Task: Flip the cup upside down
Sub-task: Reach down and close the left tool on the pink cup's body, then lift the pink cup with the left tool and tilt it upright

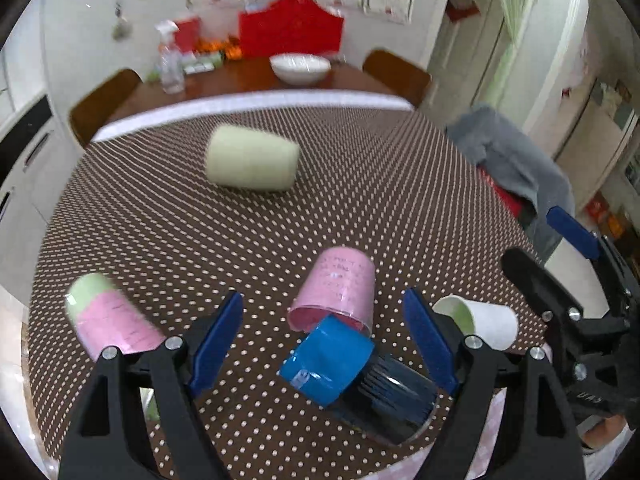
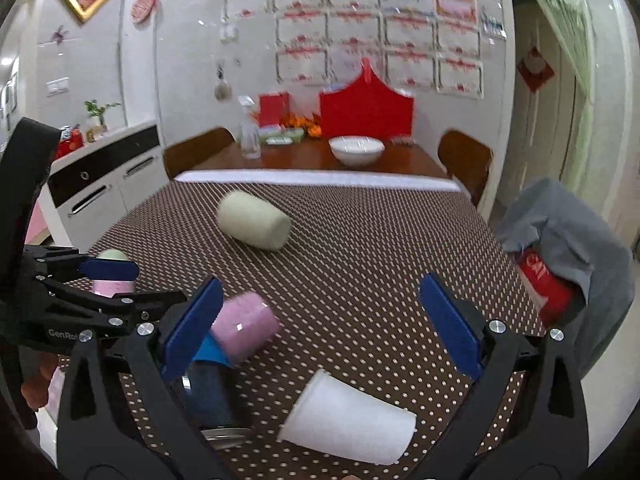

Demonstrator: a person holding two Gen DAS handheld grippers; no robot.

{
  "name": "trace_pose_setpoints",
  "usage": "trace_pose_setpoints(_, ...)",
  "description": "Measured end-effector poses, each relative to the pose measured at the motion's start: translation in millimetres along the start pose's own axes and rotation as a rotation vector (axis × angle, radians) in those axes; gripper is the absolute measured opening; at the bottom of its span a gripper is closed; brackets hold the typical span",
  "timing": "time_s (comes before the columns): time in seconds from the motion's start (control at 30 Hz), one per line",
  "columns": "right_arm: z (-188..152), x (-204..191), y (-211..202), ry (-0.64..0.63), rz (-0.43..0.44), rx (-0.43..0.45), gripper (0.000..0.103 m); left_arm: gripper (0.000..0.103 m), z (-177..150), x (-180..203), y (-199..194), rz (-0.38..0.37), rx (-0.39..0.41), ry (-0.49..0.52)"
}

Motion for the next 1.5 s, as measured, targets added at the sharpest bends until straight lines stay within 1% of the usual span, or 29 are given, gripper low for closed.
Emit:
trace_pose_setpoints(0.07, -4.8, 6.7, 9.6, 0.014, -0.011, -0.028, 0.097, 0.081, -0.7, 1.7, 21.2, -0.011, -0.062, -0.007)
trace_pose_setpoints(0.23, -15.5, 17.7, 30.3, 0.033, -0.021, -0.086, 0.097, 0.081, -1.0, 1.8, 56.6, -0.024, -0.140, -0.015)
trace_pose_setpoints(0.3, -19.2, 19.1, 36.3, 0.035, -0.020, -0.104, 0.097, 0.080, -2.1, 3.7, 67.9, -0.025, -0.182, -0.005)
trace_pose_setpoints(0.5, -27.4, 21.8, 51.6, 0.051, 0.001, -0.144, 0.097, 0.081, -4.3, 5.5, 95.9, -0.019, -0.272, 0.034)
trace_pose_setpoints(0.6, -29.4, 22.3, 57.7, 0.057, 0.009, -0.154, 0.097, 0.081, -4.0, 4.8, 107.5, -0.023, -0.298, 0.028)
trace_pose_setpoints(0.7, -31.7, 22.0, 62.0, 0.057, 0.011, -0.164, 0.097, 0.080, -2.8, 6.3, 113.8, -0.018, -0.302, 0.031)
trace_pose_setpoints(0.77, -32.7, 21.2, 63.7, 0.057, 0.013, -0.168, 0.097, 0.079, -1.4, 5.9, 118.7, -0.015, -0.292, 0.026)
trace_pose_setpoints(0.8, -32.9, 21.0, 65.6, 0.056, 0.013, -0.170, 0.097, 0.069, -0.8, 6.7, 119.7, -0.017, -0.286, 0.026)
trace_pose_setpoints(0.83, -34.0, 20.4, 65.9, 0.055, 0.014, -0.171, 0.097, 0.064, -0.9, 8.4, 120.6, -0.026, -0.283, 0.024)
trace_pose_setpoints(0.97, -35.1, 18.8, 70.0, 0.056, 0.018, -0.175, 0.097, 0.064, 0.7, 3.9, 121.6, -0.010, -0.250, 0.009)
trace_pose_setpoints(1.07, -35.1, 15.8, 70.9, 0.053, 0.018, -0.171, 0.097, 0.064, 2.2, -2.5, 114.9, -0.009, -0.214, -0.031)
trace_pose_setpoints(1.13, -34.0, 13.2, 70.4, 0.052, 0.019, -0.166, 0.097, 0.064, 8.4, -9.6, 106.3, 0.009, -0.164, -0.051)
trace_pose_setpoints(1.2, -31.8, 9.3, 69.6, 0.052, 0.021, -0.156, 0.097, 0.064, 14.1, -12.9, 96.6, 0.027, -0.122, -0.061)
trace_pose_setpoints(1.3, -25.2, 3.0, 66.4, 0.057, 0.029, -0.132, 0.097, 0.064, 19.9, -16.7, 79.1, 0.033, -0.074, -0.075)
trace_pose_setpoints(1.5, -9.8, -24.3, 52.4, 0.043, 0.065, -0.079, 0.097, 0.064, 18.4, -43.9, 24.5, 0.062, 0.019, -0.132)
Point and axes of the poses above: each gripper's, at about its wrist camera, not at the fingertips, and y roughly the way its jaws point, x to its right, z to its top, the point moved 2 cm from there along y, roughly the way its jaws point, and after that the axes turned 9 degrees about x, right-handed, at the moved point
